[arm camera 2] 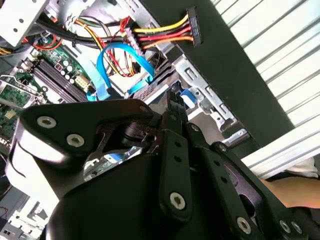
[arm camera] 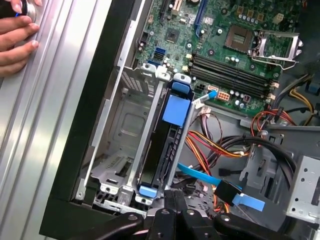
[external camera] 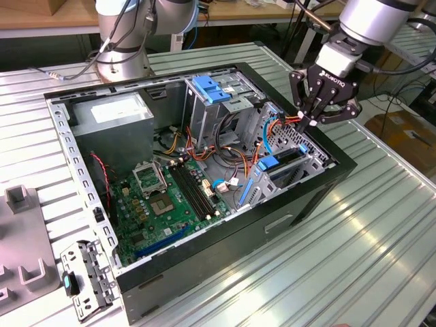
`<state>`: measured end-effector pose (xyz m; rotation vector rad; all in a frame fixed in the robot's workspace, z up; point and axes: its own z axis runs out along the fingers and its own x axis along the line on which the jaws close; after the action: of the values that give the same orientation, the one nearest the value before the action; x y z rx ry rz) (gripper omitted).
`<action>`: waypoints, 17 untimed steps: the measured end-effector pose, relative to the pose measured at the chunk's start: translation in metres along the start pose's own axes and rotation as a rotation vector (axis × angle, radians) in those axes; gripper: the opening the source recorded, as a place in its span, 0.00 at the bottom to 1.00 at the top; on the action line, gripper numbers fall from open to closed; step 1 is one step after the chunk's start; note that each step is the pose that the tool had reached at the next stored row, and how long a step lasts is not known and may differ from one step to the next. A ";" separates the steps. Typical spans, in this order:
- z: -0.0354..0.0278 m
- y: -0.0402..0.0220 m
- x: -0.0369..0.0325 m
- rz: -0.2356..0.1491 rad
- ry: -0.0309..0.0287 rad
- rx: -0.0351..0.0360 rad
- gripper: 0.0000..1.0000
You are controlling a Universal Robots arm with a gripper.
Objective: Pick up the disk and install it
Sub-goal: 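Insert the first disk wire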
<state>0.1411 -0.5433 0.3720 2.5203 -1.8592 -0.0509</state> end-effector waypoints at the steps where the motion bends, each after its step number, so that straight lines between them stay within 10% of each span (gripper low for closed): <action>1: -0.0001 -0.0020 -0.0007 0.000 0.0001 0.0000 0.11; 6: 0.0002 -0.0145 -0.0105 -0.001 0.0000 0.0000 0.11; 17: 0.0002 -0.0154 -0.0129 0.002 0.0000 0.0000 0.11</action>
<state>0.1520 -0.5265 0.3716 2.5186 -1.8615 -0.0509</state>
